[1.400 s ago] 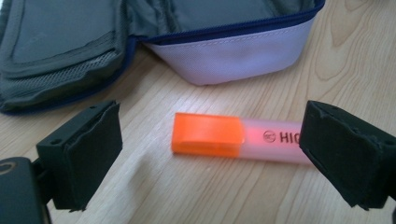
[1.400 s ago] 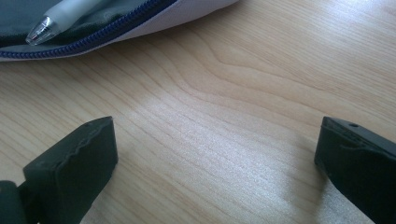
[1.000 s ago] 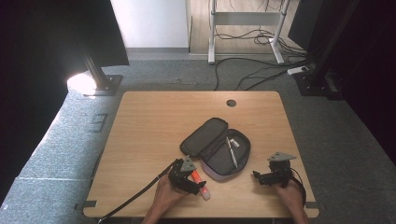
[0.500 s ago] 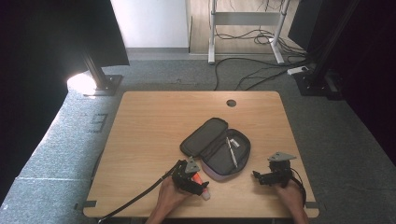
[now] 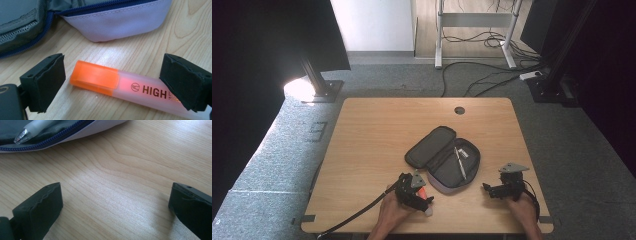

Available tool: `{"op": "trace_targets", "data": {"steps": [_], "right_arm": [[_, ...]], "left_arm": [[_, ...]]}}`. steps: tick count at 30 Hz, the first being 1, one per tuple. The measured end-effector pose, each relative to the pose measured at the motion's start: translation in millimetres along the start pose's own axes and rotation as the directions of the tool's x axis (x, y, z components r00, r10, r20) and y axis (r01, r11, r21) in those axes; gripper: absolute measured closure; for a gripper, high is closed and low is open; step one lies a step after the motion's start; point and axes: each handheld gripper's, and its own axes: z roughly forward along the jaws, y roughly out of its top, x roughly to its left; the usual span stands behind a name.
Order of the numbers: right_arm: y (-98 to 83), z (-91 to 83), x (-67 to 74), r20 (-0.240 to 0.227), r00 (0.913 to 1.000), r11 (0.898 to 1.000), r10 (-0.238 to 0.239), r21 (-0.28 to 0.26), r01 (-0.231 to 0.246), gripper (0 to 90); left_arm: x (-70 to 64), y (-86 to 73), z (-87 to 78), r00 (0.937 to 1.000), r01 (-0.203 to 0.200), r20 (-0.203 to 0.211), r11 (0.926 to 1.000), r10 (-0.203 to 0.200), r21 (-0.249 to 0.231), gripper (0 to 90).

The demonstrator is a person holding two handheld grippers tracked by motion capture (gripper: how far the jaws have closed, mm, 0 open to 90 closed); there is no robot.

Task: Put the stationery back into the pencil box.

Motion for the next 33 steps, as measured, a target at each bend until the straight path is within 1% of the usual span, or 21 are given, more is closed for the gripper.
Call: {"op": "trace_targets", "data": {"steps": [3, 7, 10, 15, 17, 19, 23, 33], "right_arm": [[0.0, 0.0, 0.0, 0.000, 1.0000, 1.000, 0.000, 0.000, 0.000, 0.0], [0.0, 0.0, 0.0, 0.000, 1.0000, 1.000, 0.000, 0.000, 0.000, 0.0], [0.0, 0.0, 0.0, 0.000, 1.0000, 1.000, 0.000, 0.000, 0.000, 0.0], [0.0, 0.0, 0.0, 0.000, 1.0000, 1.000, 0.000, 0.000, 0.000, 0.0], [0.0, 0.0, 0.0, 0.000, 1.0000, 1.000, 0.000, 0.000, 0.000, 0.0], [0.0, 0.0, 0.0, 0.000, 1.0000, 1.000, 0.000, 0.000, 0.000, 0.0], [0.0, 0.0, 0.0, 0.000, 1.0000, 1.000, 0.000, 0.000, 0.000, 0.0], [0.0, 0.0, 0.0, 0.000, 1.0000, 1.000, 0.000, 0.000, 0.000, 0.0]], "left_arm": [[0.7, -2.3, -2.4, 1.0000, 0.009, 0.000, 0.9999, -0.009, 0.004, 6.2], [3.8, -6.8, -5.5, 0.9995, 0.031, 0.005, 0.9995, -0.031, 0.004, 7.3], [5.7, -9.8, -7.4, 0.9991, 0.042, -0.002, 0.9991, -0.042, 0.008, 8.2], [8.9, -16.4, -9.4, 0.9982, 0.060, -0.009, 0.9981, -0.060, 0.015, 12.4], [9.8, -19.1, -10.2, 0.9978, 0.064, -0.018, 0.9978, -0.064, 0.019, 14.1], [11.4, -21.7, -11.9, 0.9972, 0.074, -0.012, 0.9972, -0.074, 0.014, 15.4], [15.0, -26.5, -16.0, 0.9960, 0.088, -0.013, 0.9961, -0.088, 0.000, 21.6], [24.4, -34.0, -25.0, 0.9945, 0.101, -0.023, 0.9948, -0.102, -0.012, 40.3]]}}
